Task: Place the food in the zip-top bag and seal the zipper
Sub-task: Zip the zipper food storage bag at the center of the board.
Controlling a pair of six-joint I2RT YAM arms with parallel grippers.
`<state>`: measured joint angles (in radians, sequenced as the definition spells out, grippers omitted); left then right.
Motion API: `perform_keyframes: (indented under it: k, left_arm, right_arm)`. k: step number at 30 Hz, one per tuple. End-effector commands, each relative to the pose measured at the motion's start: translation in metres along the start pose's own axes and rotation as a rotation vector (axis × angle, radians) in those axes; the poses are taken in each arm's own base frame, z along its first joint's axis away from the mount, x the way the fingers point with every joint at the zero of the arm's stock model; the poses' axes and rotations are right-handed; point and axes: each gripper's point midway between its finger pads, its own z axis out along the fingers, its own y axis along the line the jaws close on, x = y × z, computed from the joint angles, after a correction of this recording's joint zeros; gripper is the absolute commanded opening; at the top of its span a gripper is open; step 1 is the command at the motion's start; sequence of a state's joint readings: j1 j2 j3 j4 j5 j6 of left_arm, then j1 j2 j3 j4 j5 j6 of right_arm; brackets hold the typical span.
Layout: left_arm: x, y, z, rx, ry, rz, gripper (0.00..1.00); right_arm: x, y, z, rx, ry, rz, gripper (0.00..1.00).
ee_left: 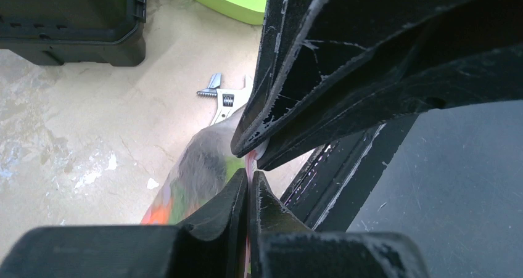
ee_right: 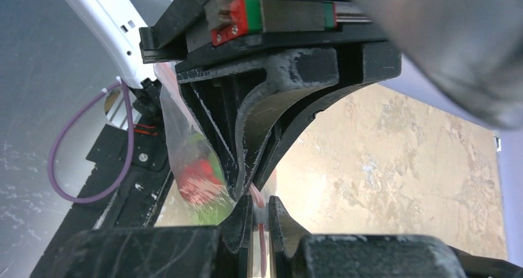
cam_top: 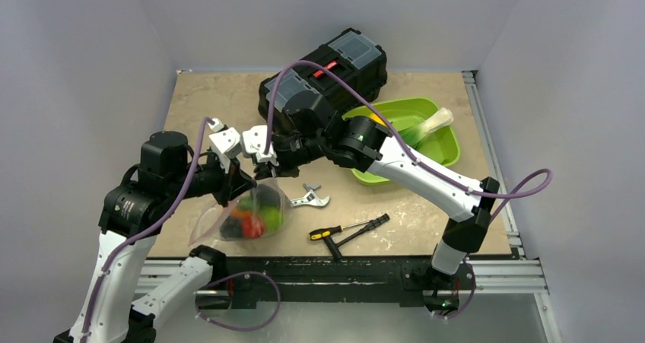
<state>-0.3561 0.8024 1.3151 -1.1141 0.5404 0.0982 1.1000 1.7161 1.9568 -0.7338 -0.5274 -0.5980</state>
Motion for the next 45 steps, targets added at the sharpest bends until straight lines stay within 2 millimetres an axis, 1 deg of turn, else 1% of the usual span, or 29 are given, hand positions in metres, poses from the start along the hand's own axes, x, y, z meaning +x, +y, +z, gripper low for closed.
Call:
perform_keyframes:
  k: [1, 3, 7, 9, 10, 12, 14, 15, 16, 17, 18, 21, 23, 25, 27, 29, 30, 33, 35, 38, 41, 43, 44, 45]
  left_arm:
    - [-0.024, -0.017, 0.001, 0.102, -0.105, 0.063, 0.0]
    - [-0.025, -0.019, 0.001, 0.111, -0.114, 0.064, 0.0]
    - [-0.026, -0.019, -0.001, 0.102, -0.12, 0.069, 0.0]
    - [-0.025, -0.018, -0.003, 0.091, -0.121, 0.071, 0.0]
    - [-0.025, -0.017, -0.003, 0.084, -0.122, 0.073, 0.0]
    - [-0.024, -0.016, -0.004, 0.078, -0.119, 0.071, 0.0]
    - [-0.022, -0.015, -0.003, 0.074, -0.112, 0.066, 0.0]
    - [-0.021, -0.015, -0.003, 0.072, -0.106, 0.064, 0.0]
    - [-0.02, -0.014, -0.002, 0.07, -0.103, 0.06, 0.0]
    - [-0.019, -0.013, -0.001, 0.068, -0.096, 0.056, 0.0]
    - [-0.019, -0.013, 0.0, 0.067, -0.092, 0.053, 0.0]
    - [-0.018, -0.011, 0.002, 0.064, -0.082, 0.047, 0.0]
    - [-0.017, -0.009, 0.003, 0.058, -0.073, 0.044, 0.0]
    - [-0.016, -0.007, 0.004, 0.054, -0.065, 0.045, 0.0]
    - [-0.015, -0.006, 0.005, 0.051, -0.061, 0.042, 0.0]
    - [-0.015, -0.006, 0.005, 0.051, -0.059, 0.041, 0.0]
    - [-0.016, -0.006, 0.005, 0.051, -0.059, 0.042, 0.0]
    - [-0.015, -0.006, 0.004, 0.049, -0.056, 0.039, 0.0]
    - [-0.014, -0.006, 0.004, 0.049, -0.055, 0.04, 0.0]
    - [-0.014, -0.006, 0.004, 0.049, -0.055, 0.038, 0.0]
    - [-0.014, -0.006, 0.005, 0.051, -0.056, 0.038, 0.0]
    - [-0.014, -0.006, 0.005, 0.05, -0.055, 0.033, 0.0]
    - [-0.015, -0.006, 0.005, 0.048, -0.057, 0.032, 0.0]
    - [-0.014, -0.006, 0.005, 0.047, -0.056, 0.029, 0.0]
  right_arm:
    - [-0.041, -0.004, 0.013, -0.013, -0.17, -0.038, 0.0]
    - [-0.045, -0.001, 0.015, -0.041, -0.194, -0.041, 0.0]
    - [-0.051, 0.021, 0.015, -0.162, -0.245, -0.061, 0.0]
    - [-0.05, 0.026, 0.013, -0.189, -0.252, -0.06, 0.0]
    - [-0.047, 0.029, 0.012, -0.2, -0.252, -0.052, 0.03]
    - [-0.043, 0.031, 0.007, -0.195, -0.245, -0.026, 0.17]
    - [-0.035, 0.022, 0.001, -0.107, -0.211, 0.042, 0.44]
    - [-0.036, 0.02, -0.005, -0.069, -0.21, 0.05, 0.5]
    - [-0.028, 0.017, -0.009, -0.02, -0.181, 0.081, 0.6]
    - [-0.028, 0.017, -0.018, 0.012, -0.178, 0.089, 0.65]
    - [-0.024, 0.018, -0.023, 0.032, -0.158, 0.098, 0.67]
    - [-0.009, 0.019, -0.035, 0.085, -0.095, 0.126, 0.69]
    - [0.003, 0.014, -0.041, 0.146, -0.036, 0.163, 0.69]
    - [0.014, 0.005, -0.045, 0.209, 0.029, 0.198, 0.68]
    - [0.02, 0.0, -0.045, 0.231, 0.069, 0.223, 0.61]
    - [0.02, -0.002, -0.042, 0.227, 0.085, 0.233, 0.52]
    - [0.02, -0.004, -0.041, 0.226, 0.089, 0.234, 0.49]
    - [0.019, -0.006, -0.035, 0.216, 0.09, 0.233, 0.43]
    - [0.018, -0.007, -0.032, 0.207, 0.088, 0.227, 0.41]
    - [0.015, -0.007, -0.027, 0.193, 0.08, 0.224, 0.34]
    - [0.015, -0.007, -0.023, 0.185, 0.079, 0.225, 0.21]
    - [0.015, -0.008, -0.022, 0.19, 0.075, 0.22, 0.04]
    - [0.015, -0.008, -0.023, 0.19, 0.071, 0.211, 0.0]
    - [0.015, -0.008, -0.023, 0.195, 0.063, 0.204, 0.0]
